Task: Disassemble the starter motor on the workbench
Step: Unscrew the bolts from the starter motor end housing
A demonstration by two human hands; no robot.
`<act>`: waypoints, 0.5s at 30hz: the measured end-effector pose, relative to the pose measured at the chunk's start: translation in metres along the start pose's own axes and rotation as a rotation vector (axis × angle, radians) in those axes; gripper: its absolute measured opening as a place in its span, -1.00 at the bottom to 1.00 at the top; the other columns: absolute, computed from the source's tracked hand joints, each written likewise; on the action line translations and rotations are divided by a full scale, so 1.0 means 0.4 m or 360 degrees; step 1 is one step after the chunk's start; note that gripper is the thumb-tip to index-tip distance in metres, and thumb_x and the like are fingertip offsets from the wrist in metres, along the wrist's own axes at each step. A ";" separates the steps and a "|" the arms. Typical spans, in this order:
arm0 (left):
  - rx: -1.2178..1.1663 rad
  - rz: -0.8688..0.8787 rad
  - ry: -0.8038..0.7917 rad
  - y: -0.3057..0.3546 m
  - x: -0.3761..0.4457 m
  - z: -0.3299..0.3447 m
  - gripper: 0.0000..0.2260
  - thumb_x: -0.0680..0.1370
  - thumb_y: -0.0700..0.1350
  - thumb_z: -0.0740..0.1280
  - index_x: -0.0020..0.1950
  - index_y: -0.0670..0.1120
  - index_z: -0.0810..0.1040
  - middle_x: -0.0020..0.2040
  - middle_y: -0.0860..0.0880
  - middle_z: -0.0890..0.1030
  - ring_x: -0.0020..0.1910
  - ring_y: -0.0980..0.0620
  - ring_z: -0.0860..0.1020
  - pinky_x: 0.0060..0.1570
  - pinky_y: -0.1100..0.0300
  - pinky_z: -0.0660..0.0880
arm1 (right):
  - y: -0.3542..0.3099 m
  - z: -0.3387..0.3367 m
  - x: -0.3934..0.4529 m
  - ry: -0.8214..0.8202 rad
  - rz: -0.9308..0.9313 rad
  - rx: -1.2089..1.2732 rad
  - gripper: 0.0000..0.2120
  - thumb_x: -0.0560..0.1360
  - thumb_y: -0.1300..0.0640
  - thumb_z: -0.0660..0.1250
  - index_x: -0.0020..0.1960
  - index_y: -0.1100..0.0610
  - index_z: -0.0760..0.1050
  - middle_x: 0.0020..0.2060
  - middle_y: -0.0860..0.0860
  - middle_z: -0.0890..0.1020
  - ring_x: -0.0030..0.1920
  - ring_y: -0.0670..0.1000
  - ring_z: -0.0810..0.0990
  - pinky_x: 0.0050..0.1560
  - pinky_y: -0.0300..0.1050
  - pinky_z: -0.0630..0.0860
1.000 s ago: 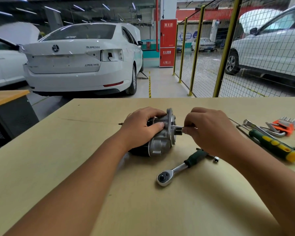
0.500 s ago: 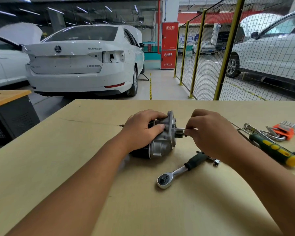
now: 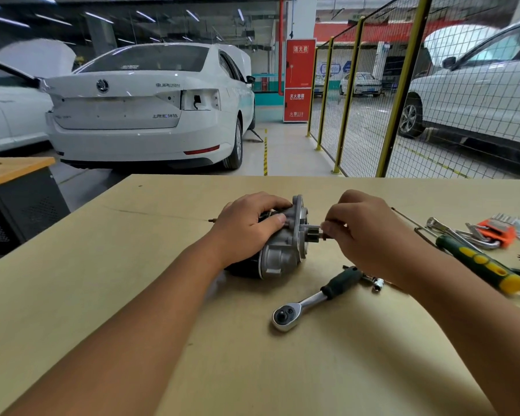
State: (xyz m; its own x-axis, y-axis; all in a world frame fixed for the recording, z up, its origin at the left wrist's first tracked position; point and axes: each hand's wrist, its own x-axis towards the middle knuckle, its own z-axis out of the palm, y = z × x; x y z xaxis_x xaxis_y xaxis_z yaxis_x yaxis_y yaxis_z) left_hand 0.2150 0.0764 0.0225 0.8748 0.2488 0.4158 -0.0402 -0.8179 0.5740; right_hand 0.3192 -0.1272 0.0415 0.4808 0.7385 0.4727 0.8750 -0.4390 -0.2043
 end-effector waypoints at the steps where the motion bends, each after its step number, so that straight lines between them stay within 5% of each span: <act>1: 0.0000 -0.0001 -0.0002 0.000 0.000 0.000 -0.61 0.53 0.07 0.25 0.30 0.04 0.64 0.16 0.12 0.65 0.20 0.03 0.57 0.30 -0.09 0.46 | 0.000 0.000 0.001 -0.0019 -0.0008 -0.0013 -0.81 0.62 0.10 0.33 -0.01 0.17 0.68 -0.09 0.02 0.52 -0.14 0.06 0.53 -0.11 -0.05 0.48; 10: 0.0008 0.0022 -0.0017 0.003 -0.001 -0.003 -0.60 0.51 0.06 0.28 0.31 0.01 0.64 0.18 0.07 0.65 0.21 -0.01 0.57 0.29 -0.09 0.46 | -0.015 -0.007 -0.004 0.0068 -0.0004 -0.0367 -0.84 0.57 -0.16 0.34 -0.04 -0.09 0.57 -0.04 -0.17 0.51 -0.11 0.02 0.56 -0.03 0.00 0.39; 15: 0.0022 0.0032 -0.0024 0.003 -0.002 -0.004 -0.58 0.50 0.07 0.30 0.32 0.02 0.63 0.18 0.08 0.65 0.21 0.00 0.57 0.30 -0.10 0.46 | -0.030 -0.018 -0.008 0.0017 0.0057 -0.0249 -0.87 0.54 -0.09 0.41 -0.08 -0.07 0.51 -0.14 -0.13 0.55 -0.17 0.03 0.53 -0.23 -0.07 0.48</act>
State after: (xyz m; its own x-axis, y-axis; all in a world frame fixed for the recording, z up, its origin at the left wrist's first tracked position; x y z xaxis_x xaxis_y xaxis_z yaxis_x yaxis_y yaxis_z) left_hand 0.2135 0.0762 0.0241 0.8809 0.2248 0.4165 -0.0511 -0.8296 0.5559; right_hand 0.3070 -0.1279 0.0486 0.5101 0.7160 0.4766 0.8374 -0.5398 -0.0852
